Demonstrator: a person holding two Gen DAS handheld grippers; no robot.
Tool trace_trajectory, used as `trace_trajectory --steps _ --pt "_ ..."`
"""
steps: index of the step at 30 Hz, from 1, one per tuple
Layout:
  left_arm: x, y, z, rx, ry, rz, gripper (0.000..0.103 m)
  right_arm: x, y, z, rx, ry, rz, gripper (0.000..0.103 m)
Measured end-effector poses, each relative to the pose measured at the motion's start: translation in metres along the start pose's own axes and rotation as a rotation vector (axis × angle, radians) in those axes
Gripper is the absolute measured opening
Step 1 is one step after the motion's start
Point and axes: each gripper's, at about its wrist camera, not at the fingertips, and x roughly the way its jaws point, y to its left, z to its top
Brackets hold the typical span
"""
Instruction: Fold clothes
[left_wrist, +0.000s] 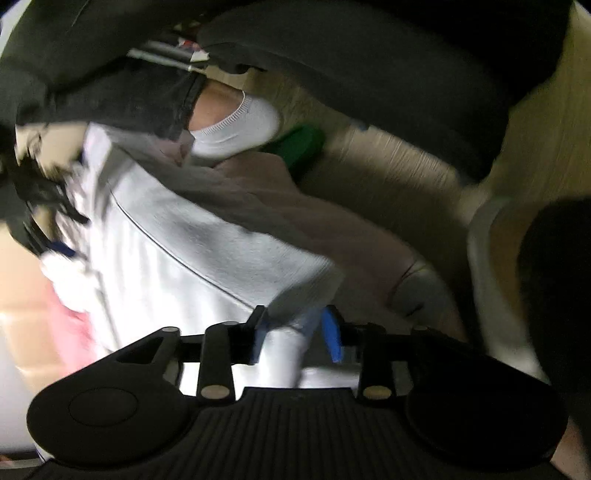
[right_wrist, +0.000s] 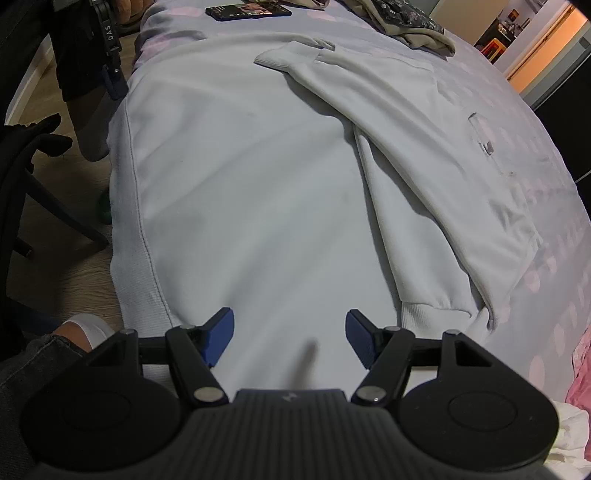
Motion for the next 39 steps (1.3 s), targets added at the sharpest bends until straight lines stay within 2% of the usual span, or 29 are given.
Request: trace_trajectory --steps 1,4,5,7,8,11,12,14,19,21,24,28,32,35,39 --pt "0.003 -0.002 0.0 0.023 0.011 0.026 0.048 0.0 0.0 0.0 0.003 0.0 0.001 0.07" --pt "0.014 -0.001 -0.001 0.046 0.059 0.069 0.048 0.001 -0.001 -0.001 0.011 0.0 0.003 0.07" --pt "0.011 0.007 -0.001 -0.012 0.056 0.043 0.037 0.001 0.0 -0.001 0.013 0.0 0.002 0.07" --pt "0.005 0.024 0.0 -0.128 0.044 -0.01 0.023 0.002 0.0 -0.001 0.018 0.003 0.0 0.07" --pt "-0.001 0.034 -0.001 -0.181 0.011 -0.036 0.012 0.002 0.0 -0.002 0.02 0.006 0.0 0.07" --pt "-0.007 0.058 -0.005 -0.302 -0.041 -0.041 0.008 0.002 0.0 -0.004 0.026 0.012 -0.006 0.07" --pt "-0.009 0.071 -0.011 -0.386 -0.056 -0.052 0.008 0.001 0.0 -0.004 0.028 0.013 -0.008 0.07" --pt "-0.014 0.105 -0.031 -0.616 -0.078 -0.053 0.007 0.0 -0.001 -0.004 0.035 0.012 -0.012 0.07" --pt "-0.028 0.185 -0.107 -1.19 -0.081 0.112 0.007 -0.011 -0.018 -0.005 0.11 -0.022 -0.025 0.07" --pt "-0.03 0.205 -0.142 -1.366 -0.046 0.18 0.007 -0.016 -0.028 -0.005 0.159 -0.044 -0.042 0.07" --pt "-0.021 0.219 -0.18 -1.529 0.043 0.188 0.007 -0.028 -0.045 -0.007 0.255 -0.097 -0.074 0.07" --pt "-0.007 0.219 -0.202 -1.629 0.109 0.15 0.007 -0.045 -0.06 -0.009 0.356 -0.161 -0.078 0.07" --pt "-0.006 0.217 -0.213 -1.679 0.131 0.131 0.007 -0.049 -0.057 -0.007 0.421 -0.187 0.036 0.07" --pt "-0.011 0.213 -0.214 -1.699 0.125 0.127 0.007 -0.033 -0.039 -0.003 0.355 -0.103 0.065 0.07" --pt "-0.003 0.213 -0.214 -1.706 0.135 0.118 0.007 -0.004 -0.031 -0.01 0.303 0.058 0.022 0.07"
